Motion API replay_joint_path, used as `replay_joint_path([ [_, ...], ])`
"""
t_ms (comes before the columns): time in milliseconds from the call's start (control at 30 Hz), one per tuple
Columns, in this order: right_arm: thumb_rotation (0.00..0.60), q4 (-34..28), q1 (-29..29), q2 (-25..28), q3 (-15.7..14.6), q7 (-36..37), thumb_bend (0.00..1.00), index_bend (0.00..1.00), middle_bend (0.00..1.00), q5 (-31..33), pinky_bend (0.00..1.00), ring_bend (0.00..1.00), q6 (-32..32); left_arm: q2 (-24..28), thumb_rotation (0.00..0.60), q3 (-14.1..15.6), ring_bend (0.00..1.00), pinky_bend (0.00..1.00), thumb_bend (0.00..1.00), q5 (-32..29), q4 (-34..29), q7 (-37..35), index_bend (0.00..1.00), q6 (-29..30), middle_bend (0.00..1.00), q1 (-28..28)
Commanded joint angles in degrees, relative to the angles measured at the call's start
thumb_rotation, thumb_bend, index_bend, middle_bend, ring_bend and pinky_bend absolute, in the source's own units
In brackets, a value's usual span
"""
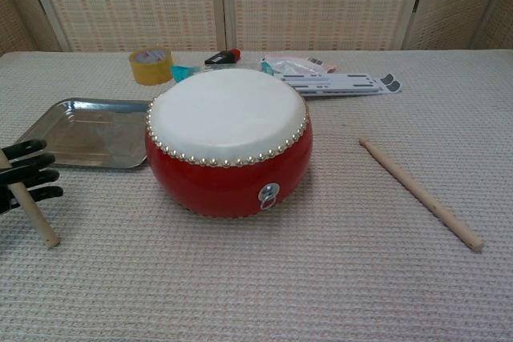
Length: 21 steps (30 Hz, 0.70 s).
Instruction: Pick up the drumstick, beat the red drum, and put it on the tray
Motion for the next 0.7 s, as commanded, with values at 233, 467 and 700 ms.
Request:
replay_joint_path([
  [233,0.600,-0.1,0.0,0.0,0.0,-0.1,0.00,0.07,0.05,-0.2,0.00,0.00,0.2,-0.5,0.600,0.6,0.63,0.56,0.20,0.5,0.4,3.7,0.68,0.5,0.74,0.0],
  [467,0.600,-0.4,0.0,0.1,0.0,-0.2,0.00,0.06,0.05,-0.5,0.00,0.00,0.4,-0.9,0.600,0.9,0.71,0.61,0.20,0.6,0.4,8.1,0.74,0.8,0.82,0.2],
  [700,0.600,-0.5,0.0,0.1,0.0,-0.4,0.00,0.07,0.05,-0.6,0.00,0.00,0.5,-1.2,0.600,1.0,0.76,0.68,0.20,0.1,-0.1,13.2,0.80,0.8,0.88,0.6],
])
